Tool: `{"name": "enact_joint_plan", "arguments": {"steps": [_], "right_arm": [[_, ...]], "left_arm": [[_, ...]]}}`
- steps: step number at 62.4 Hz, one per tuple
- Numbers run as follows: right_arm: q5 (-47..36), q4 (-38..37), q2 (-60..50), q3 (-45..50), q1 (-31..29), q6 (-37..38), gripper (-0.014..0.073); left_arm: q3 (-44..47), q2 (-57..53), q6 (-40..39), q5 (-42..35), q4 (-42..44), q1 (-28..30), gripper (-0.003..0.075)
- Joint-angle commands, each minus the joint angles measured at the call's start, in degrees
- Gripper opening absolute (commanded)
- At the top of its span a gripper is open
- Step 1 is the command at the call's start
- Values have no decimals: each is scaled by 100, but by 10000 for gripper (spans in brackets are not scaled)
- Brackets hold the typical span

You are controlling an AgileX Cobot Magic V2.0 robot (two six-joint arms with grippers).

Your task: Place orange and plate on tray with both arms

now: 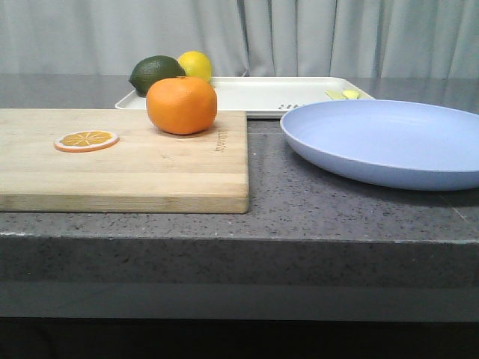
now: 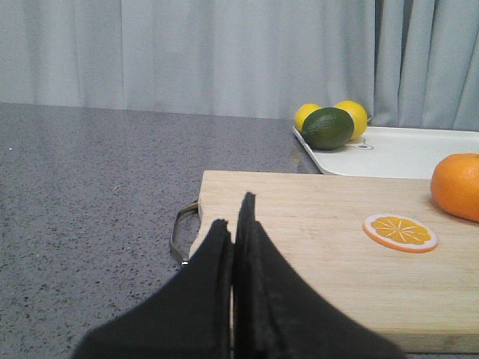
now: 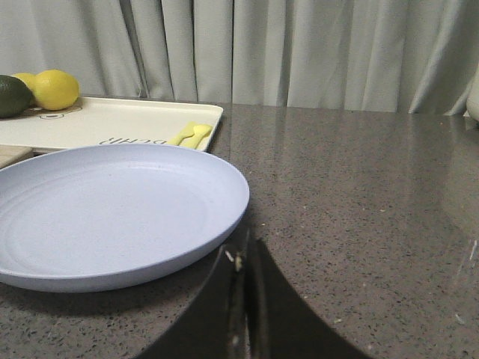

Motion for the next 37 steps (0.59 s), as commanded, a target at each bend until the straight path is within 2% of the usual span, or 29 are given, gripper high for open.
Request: {"name": "enact_joint_plan", "arguments": {"steps": [1,27,37], "right_arm": [[-499,-71,-103,-126,-30,-13,-65],[-505,-71,-103,-126,-30,-13,-65],[-780,-71,-103,-126,-30,-13,-65]], "left_arm": [[158,-117,-6,-457,-59,17,-20],[158,-117,-6,-457,-59,17,-20],[158,-117,-6,-499,-59,17,-20]]}}
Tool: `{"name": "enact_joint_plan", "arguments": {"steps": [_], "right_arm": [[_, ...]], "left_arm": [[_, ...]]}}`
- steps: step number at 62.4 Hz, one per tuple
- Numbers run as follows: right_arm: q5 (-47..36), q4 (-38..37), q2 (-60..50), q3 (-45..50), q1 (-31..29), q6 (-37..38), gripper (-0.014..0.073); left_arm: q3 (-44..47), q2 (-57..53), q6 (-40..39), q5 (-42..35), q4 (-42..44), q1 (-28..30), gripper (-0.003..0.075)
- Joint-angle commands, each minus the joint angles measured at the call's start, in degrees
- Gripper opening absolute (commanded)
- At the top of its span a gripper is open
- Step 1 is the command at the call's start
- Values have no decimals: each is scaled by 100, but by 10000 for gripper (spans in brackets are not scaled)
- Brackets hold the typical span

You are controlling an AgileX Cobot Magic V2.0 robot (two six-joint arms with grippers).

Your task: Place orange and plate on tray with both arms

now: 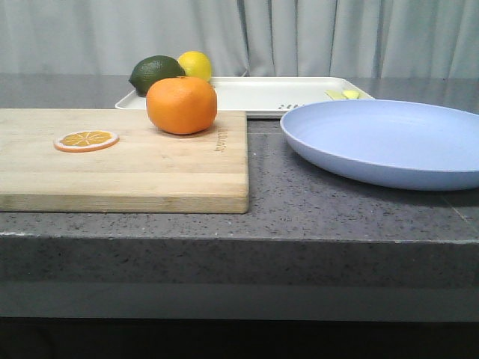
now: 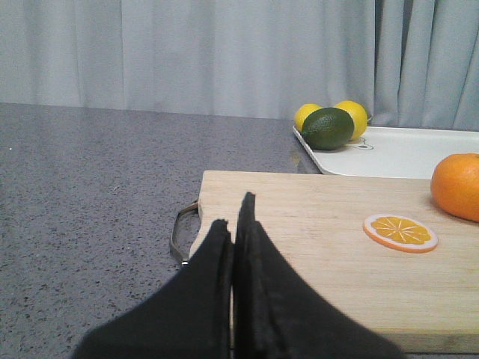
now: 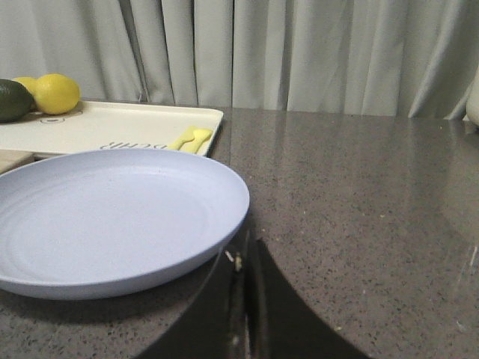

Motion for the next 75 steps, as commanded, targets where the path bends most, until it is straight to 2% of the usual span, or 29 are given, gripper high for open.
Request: {"name": "enact_joint_plan", "arguments": {"steps": [1,10,19,31,42,60,65,75], "right_arm": [[-629,-71,-103,-126,-30,-13,-65],[-760,-71,-103,-126,-30,-13,-65],[-932,-37,-103,-204,-30,-13,-65],[-128,-25,-80,-957,-30,-13,-65],[489,-25,379,-1838,-30,-13,-65],[1609,-25,1918,-3393,-30,-13,-65],[1842,-25,2321,-3622,-30,-13,-65],[1897,-25,2987,-3662,-30,-13,-65]], "left_arm": [[158,-117,-6,-496,-59,17,-20],[158,-117,-6,-560,-59,17,-20],[94,-117,-18,-1066,-187,17,-20],[-714,22,-18,-918,-246,17,-20],[-1848,569,-18,-107,-246,17,-20],[-3794,2231,-18,1982,-224,17,-20],[-4002,2590,-18,2231,-224,17,-20],[-4004,3073,-18,2204,-224,17,-20]]}}
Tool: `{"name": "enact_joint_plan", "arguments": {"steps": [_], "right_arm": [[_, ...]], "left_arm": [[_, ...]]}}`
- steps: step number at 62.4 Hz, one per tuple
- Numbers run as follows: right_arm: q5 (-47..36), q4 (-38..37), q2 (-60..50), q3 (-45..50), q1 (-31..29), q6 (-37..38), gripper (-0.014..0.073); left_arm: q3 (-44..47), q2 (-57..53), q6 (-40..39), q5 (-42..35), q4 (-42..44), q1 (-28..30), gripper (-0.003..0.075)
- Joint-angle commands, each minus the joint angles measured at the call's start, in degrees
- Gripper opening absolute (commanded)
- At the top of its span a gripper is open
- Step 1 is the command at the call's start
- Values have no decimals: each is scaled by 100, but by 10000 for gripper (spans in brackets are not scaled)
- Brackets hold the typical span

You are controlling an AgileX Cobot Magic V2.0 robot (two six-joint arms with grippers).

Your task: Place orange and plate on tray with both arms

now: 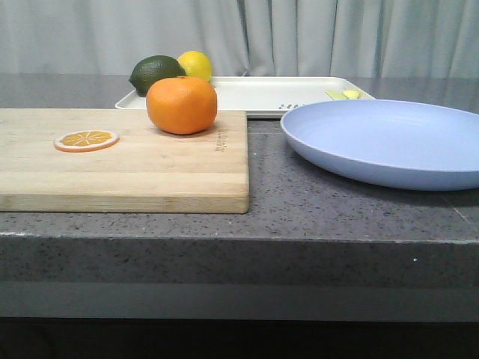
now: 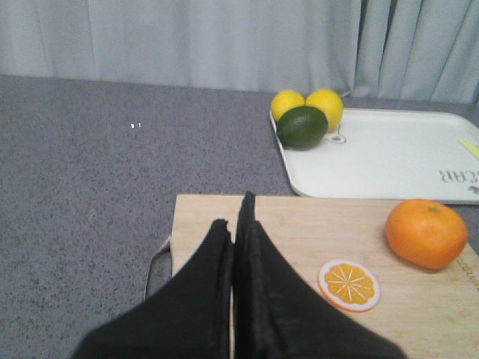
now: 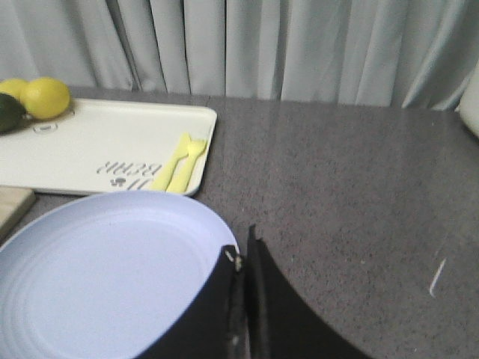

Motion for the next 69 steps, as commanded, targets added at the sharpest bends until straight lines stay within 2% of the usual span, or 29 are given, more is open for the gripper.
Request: {"name": "enact_joint_plan", "arguments": {"steps": [1,21,26,32,37,39,43,47,52,61,69], "right_arm": [[-343,-25,371,-207,-30,-13,-65],[-157,-25,1241,-207,-30,-13,-65],[-108,-25,1324,-207,-30,-13,-32],[-107,-25,1361,-207,-30,-13,113],[-103,-25,1361,-207,-30,-13,324],[-103,-25,1361,-207,-30,-13,416],[-81,-25,1361,-207,-30,-13,543],[-52,-25,1361,-207,-30,-13,644],[-8,1,1361,-207,-14,-13,664],[112,223,1361,-207,131,-13,656],[177,193,1361,-207,573,-148,656]], "left_arm": [[-208,280,-18,-371,-32,17,-20],[-208,777,-18,-318,-143,17,-20],[-208,881,-18,-318,-143,17,-15],[-208,967,-18,-309,-131,17,77],[-208,1069,-18,-309,-131,17,221],[-208,1105,-18,-319,-131,17,300],[-208,1165,-6,-344,-117,17,459],[-208,1235,42,-371,-107,17,557],[-208,1360,42,-499,-107,-132,620],[-246,1689,163,-792,-107,-826,621],[-608,2286,185,-807,-3,-1643,621]]}}
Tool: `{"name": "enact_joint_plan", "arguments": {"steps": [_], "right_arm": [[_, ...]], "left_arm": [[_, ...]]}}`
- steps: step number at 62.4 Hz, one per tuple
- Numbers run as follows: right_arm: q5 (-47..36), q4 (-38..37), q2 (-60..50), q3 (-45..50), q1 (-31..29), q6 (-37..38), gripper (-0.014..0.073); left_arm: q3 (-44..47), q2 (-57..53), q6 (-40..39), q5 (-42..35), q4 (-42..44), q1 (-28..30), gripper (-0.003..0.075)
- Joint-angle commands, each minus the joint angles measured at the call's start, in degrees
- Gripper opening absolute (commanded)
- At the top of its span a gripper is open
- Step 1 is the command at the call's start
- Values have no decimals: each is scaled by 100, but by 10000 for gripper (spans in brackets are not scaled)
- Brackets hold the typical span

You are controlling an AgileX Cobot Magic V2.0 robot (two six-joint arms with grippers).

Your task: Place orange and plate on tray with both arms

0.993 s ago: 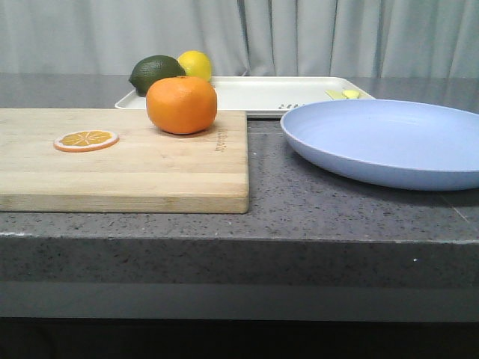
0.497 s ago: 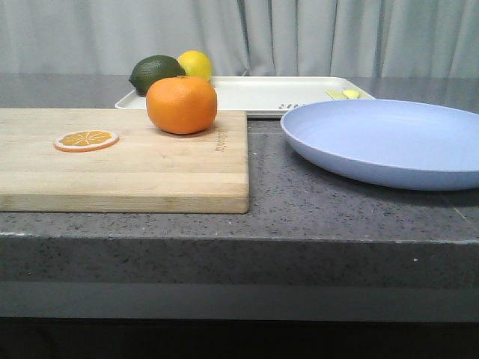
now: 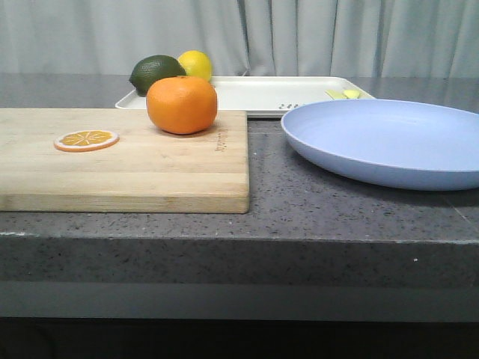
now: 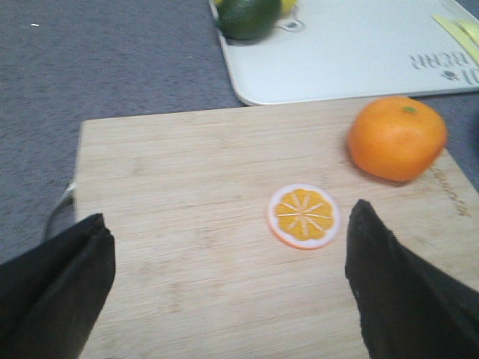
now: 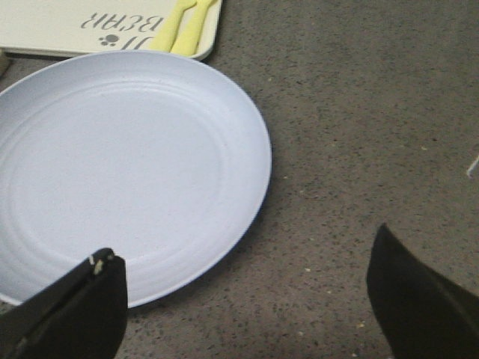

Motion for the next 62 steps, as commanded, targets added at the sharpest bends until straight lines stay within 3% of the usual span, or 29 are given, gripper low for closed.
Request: {"name": "enact_joint_plan", "arguments": {"steps": [1,13,22,47,62], "right_arm": [[-291,13,13,-207,249,-197,656],[-188,5,13,-207,812,-350,656],[-188,0,13,-207,877,-350,656],[-193,0,13,-207,876,-350,656],[-193,0,13,-207,876,-350,656]], "left_arm": [[-471,415,31,-489,86,-556,621],[-1268,1496,31,-489,365,-1427,621],[-1915,2276,31,-477,394,-1687,621],[-3157,3982,31,-449,394,-1746,621],[-3451,4625,31,-501,394,-1746,621]]}}
